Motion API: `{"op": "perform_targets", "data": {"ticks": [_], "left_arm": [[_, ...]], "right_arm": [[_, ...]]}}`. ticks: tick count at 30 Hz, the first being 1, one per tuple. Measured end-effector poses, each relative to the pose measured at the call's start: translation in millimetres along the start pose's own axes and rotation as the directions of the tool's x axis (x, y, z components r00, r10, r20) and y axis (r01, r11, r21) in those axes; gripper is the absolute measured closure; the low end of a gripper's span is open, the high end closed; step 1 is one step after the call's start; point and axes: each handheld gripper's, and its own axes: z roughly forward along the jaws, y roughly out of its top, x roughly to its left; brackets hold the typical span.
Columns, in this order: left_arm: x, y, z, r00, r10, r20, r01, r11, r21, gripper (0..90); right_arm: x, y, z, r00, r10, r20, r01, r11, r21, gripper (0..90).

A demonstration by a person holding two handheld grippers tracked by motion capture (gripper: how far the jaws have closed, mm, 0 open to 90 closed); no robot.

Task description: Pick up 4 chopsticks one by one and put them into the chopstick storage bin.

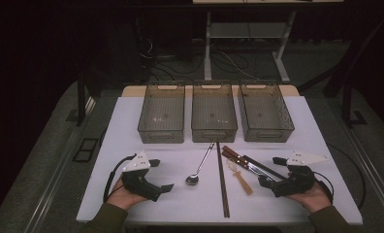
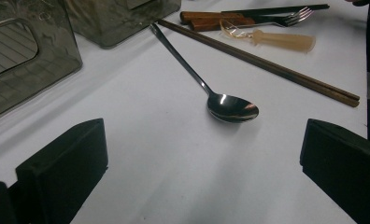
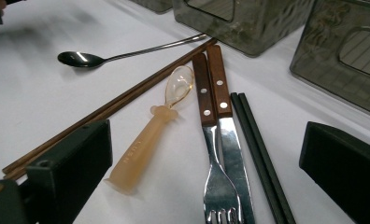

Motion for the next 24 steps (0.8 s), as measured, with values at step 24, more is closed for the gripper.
{"op": "perform_targets", "data": {"ticks": [24], "left_arm": [[-4.1, 1.0, 3.5, 0.9999, 0.002, 0.016, -0.002, 1.0000, 0.003, 0.0]], "right_arm": [[-11.2, 5.3, -13.5, 0.9988, -0.020, 0.045, 0.019, 0.9996, 0.019, 2.5]]}}
